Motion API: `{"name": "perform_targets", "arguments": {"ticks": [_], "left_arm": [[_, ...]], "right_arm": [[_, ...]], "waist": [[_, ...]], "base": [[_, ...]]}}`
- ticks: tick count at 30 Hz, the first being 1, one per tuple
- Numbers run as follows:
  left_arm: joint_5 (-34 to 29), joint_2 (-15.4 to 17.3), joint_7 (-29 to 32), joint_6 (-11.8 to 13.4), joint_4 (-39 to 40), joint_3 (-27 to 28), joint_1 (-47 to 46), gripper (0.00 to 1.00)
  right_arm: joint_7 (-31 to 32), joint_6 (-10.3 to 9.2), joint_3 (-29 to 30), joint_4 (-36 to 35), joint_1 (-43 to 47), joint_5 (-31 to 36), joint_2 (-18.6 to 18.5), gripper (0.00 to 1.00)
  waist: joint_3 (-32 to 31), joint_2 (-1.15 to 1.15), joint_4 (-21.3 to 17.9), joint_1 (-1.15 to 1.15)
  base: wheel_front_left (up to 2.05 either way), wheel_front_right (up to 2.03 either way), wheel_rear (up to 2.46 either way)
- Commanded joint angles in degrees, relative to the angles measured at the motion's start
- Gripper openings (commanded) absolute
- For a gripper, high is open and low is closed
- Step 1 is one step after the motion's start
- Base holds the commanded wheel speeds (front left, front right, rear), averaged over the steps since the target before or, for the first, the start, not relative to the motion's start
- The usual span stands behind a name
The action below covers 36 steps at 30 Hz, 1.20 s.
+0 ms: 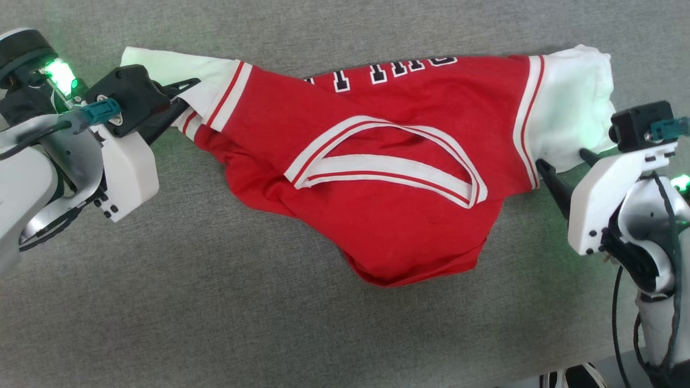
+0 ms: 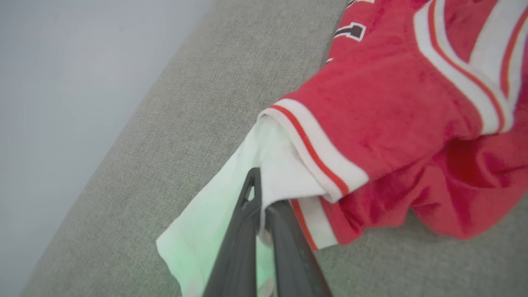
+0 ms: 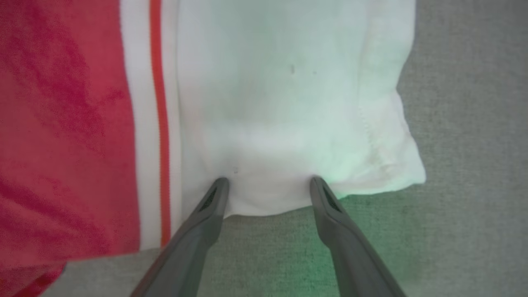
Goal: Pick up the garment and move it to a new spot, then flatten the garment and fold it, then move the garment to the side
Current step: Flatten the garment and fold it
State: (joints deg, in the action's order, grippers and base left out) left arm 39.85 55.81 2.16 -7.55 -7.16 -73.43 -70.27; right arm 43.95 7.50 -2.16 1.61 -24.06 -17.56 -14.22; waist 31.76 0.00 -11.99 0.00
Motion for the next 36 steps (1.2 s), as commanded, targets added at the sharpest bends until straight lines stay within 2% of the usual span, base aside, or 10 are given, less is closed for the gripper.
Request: {"name": "perform_targets", "arguments": {"ticks": [1, 4, 6, 7, 8, 16, 27, 30, 35, 36], "left_arm": [[0.19, -0.05, -0.35, 0.15, 0.1, 0.08, -0.87, 0.0], [0.88, -0.4, -0.82, 0.15, 0.17, 0.08, -1.22, 0.0], [1.24, -0.72, -0.98, 0.15, -0.04, 0.08, -1.36, 0.0], [1.43, -0.94, -1.18, 0.15, -0.21, 0.08, -1.28, 0.0], [1.54, -1.17, -1.35, 0.15, -0.44, 0.08, -1.13, 0.0], [5.91, -2.53, -4.83, 0.15, -3.42, 0.08, -0.2, 0.0], [20.64, -1.82, -12.74, 0.15, -6.74, 0.11, -2.44, 0.0], [26.17, -2.43, -13.33, 0.15, -8.72, 0.14, -4.97, 0.0], [34.55, -4.03, -11.1, 0.15, -14.33, 1.47, -12.43, 0.0], [34.55, -4.03, -11.1, 0.15, -14.33, 1.47, -12.43, 0.0]], "right_arm": [[1.05, -0.02, -1.35, 2.52, 0.58, 0.41, 1.53, 1.0], [1.68, 0.02, -3.04, 4.48, -0.05, 1.0, 1.93, 1.0], [1.72, 0.06, -3.93, 5.51, -0.37, 1.87, 1.32, 0.32], [1.27, 0.04, -3.92, 6.11, -0.47, 1.87, 1.2, 0.13], [0.78, 0.04, -3.83, 6.6, -0.74, 1.97, 1.1, 0.0], [-6.11, -0.03, -1.75, 3.42, -3.25, 2.33, -0.9, 0.0], [-8.15, -0.03, 5.86, -7.44, -8.15, 1.42, -0.58, 0.0], [-8.85, -0.03, 6.58, -6.15, -14.23, 2.58, 1.63, 0.0], [-10.23, -0.03, 6.04, 2.35, -29.19, 6.5, 6.35, 0.0], [-10.23, -0.03, 6.04, 2.35, -29.19, 6.5, 6.35, 0.0]], "waist": [[0.35, 0.0, 0.38, 0.0], [0.65, 0.0, 0.8, 0.0], [0.67, 0.0, 1.06, 0.0], [0.57, 0.0, 1.19, 0.0], [0.42, 0.0, 1.3, 0.0], [-2.7, 0.0, 1.77, 0.0], [-4.41, 0.0, 5.53, 0.0], [-3.48, 0.0, 6.46, 0.0], [-0.79, 0.0, 7.19, 0.0], [-0.79, 0.0, 7.19, 0.0]], "base": [[0.0, 0.0, 0.0], [0.0, 0.0, 0.0], [0.0, 0.0, 0.0], [0.0, 0.0, 0.0], [0.0, 0.0, 0.0], [0.0, 0.0, 0.0], [0.0, 0.0, 0.0], [0.0, 0.0, 0.0], [0.0, 0.0, 0.0], [0.0, 0.0, 0.0]]}}
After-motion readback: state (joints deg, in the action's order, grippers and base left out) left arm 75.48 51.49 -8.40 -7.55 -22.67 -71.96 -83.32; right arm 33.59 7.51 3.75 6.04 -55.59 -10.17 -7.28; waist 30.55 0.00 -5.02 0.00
